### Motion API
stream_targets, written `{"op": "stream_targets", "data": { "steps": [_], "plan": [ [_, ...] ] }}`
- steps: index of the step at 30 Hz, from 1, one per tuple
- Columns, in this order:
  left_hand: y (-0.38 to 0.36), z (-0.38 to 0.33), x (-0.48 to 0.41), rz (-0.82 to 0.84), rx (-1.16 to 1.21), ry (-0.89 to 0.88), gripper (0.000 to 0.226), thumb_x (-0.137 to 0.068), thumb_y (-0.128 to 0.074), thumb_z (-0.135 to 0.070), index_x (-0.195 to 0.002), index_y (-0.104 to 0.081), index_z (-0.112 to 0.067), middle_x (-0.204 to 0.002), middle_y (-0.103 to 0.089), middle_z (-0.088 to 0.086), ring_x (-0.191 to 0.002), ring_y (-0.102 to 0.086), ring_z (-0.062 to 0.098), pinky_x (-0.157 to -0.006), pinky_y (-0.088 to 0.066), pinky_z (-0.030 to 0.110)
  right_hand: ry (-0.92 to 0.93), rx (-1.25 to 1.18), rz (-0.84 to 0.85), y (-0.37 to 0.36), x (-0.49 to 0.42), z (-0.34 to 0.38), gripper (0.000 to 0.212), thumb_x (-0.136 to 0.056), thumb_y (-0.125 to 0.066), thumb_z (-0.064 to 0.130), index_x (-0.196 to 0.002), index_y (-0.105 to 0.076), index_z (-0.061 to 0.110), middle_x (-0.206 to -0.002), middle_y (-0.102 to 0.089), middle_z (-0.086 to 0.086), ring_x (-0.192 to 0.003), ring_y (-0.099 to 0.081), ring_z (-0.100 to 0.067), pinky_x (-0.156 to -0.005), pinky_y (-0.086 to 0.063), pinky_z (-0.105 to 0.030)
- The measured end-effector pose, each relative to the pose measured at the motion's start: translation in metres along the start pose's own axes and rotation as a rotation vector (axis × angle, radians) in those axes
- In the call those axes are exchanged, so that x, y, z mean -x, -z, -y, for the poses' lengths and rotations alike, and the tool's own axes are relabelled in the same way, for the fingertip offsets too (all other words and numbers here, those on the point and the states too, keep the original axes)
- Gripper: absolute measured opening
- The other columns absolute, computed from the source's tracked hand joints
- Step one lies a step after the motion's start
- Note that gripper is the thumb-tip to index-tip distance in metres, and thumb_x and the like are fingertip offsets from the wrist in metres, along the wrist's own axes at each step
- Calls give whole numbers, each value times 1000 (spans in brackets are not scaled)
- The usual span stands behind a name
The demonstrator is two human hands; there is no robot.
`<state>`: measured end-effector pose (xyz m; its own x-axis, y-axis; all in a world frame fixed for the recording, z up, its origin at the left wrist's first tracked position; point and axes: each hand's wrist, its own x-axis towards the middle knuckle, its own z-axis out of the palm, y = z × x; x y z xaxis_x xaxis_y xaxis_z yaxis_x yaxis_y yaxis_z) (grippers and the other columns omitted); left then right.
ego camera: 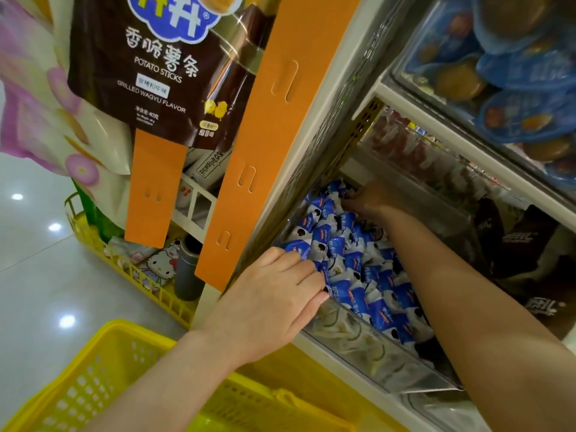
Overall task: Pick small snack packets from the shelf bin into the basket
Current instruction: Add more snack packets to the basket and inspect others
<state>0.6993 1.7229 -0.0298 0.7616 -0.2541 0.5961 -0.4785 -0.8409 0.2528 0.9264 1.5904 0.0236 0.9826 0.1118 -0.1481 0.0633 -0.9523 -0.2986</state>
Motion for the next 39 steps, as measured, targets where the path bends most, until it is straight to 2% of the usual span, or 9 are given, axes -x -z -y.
{"op": "stream_targets", "data": {
  "steps": [3,14,17,20,26,28,31,35,39],
  "plan": [
    [0,0,0,5,1,7,34,-96,-32,-30,-85,-64,-22,-78,-62,-8,-72,-53,10,-77,-35,24,-21,6,-7,0,4,-2,30,-85,-65,27,-65,-50,12,-65,-52,-4,-52,-46,-12,-46,-30,-24],
    [11,-10,2,100,-20,55,33,-96,-32,-28,-92,-64,-22,-85,-63,-9,-82,-57,12,-86,-43,28,86,-342,-414,10,56,-11,20,-94,-51,22,-107,-63,14,-107,-65,-3,-83,-54,-8,-79,-43,-25],
    [17,-18,5,79,230,235,26,-98,-36,-22,-108,-60,-22,-107,-60,-10,-108,-48,8,-101,-31,20,205,-452,-465,17,98,-12,16,-94,-51,19,-105,-61,13,-90,-61,7,-68,-54,7,-62,-36,-8],
    [24,-37,12,-14,529,447,21,-96,-42,-20,-111,-54,-26,-110,-55,-15,-103,-47,-8,-86,-34,4,294,-483,-543,21,144,-13,8,-91,-56,17,-97,-63,18,-84,-58,12,-72,-51,5,-62,-36,-2],
    [38,-67,27,-231,1200,873,19,-92,-48,-32,-108,-55,-26,-104,-64,-5,-95,-61,3,-82,-47,17,437,-812,-189,-1,241,-17,22,-85,-62,6,-75,-58,25,-70,-59,10,-60,-53,8,-58,-39,-6],
    [41,-79,33,-272,1368,956,16,-92,-48,-33,-96,-59,-23,-83,-66,-7,-73,-63,4,-65,-50,20,438,-885,-70,-18,266,-23,21,-85,-62,3,-77,-59,21,-66,-57,11,-57,-52,8,-56,-38,-6],
    [40,-93,44,-322,1326,1099,19,-93,-50,-33,-80,-59,-23,-69,-65,-3,-58,-59,8,-51,-45,24,425,-920,62,-44,288,-28,21,-86,-60,1,-79,-57,20,-71,-58,8,-61,-52,4,-60,-41,-12],
    [36,-98,56,-277,1166,1108,14,-92,-52,-28,-94,-61,-17,-75,-71,1,-63,-68,9,-49,-50,19,364,-963,88,-62,296,-30,8,-92,-53,16,-96,-57,22,-97,-64,-5,-82,-59,-7,-70,-51,-20],
    [35,-99,66,-168,1032,1014,11,-91,-55,-22,-81,-61,-22,-68,-65,-5,-55,-62,-2,-44,-42,10,374,-919,22,-74,300,-31,14,-90,-58,17,-78,-60,10,-79,-64,-15,-74,-58,-15,-76,-54,-46]
  ]
}}
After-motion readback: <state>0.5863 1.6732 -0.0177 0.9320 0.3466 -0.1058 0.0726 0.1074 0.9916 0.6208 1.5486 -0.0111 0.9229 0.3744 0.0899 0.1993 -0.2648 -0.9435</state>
